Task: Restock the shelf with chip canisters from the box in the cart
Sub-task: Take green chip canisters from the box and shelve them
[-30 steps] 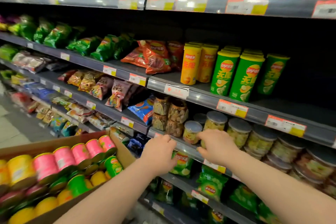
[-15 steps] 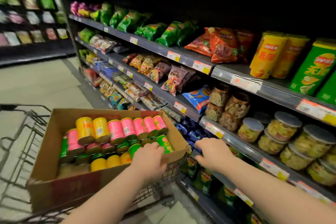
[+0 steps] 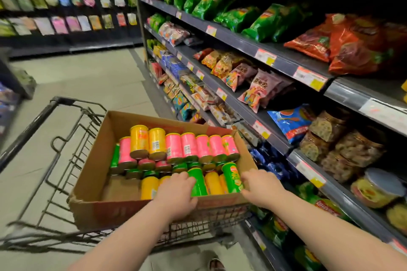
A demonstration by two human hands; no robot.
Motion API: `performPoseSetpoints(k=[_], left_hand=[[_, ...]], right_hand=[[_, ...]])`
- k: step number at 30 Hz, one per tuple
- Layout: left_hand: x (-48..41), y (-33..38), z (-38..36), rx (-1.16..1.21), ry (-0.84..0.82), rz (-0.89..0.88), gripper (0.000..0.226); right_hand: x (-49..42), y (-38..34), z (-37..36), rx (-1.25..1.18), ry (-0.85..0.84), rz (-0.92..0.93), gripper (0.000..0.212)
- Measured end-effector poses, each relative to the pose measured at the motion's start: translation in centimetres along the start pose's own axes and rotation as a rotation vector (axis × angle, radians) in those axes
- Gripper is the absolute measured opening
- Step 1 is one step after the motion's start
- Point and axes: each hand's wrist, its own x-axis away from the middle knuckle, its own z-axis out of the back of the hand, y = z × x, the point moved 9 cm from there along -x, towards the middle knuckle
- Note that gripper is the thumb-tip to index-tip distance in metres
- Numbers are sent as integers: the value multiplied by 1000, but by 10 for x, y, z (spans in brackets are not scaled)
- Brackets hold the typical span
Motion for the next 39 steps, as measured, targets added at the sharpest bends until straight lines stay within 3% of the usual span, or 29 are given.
performPoseSetpoints(k=[12, 27, 34, 39], left_hand=[[-99, -10, -46, -16, -216, 54, 48], [-148, -40, -139, 72, -542, 242, 60], [-152, -52, -177, 363, -579, 539, 94], [-151, -59, -199, 601, -561, 740, 86]], right_hand=[[-113, 49, -59, -61, -227, 12, 45], [-192, 63, -165, -280, -474, -43, 35], [-204, 70, -190, -464, -502, -250, 58], [-209, 72, -196, -492, -484, -316, 67]])
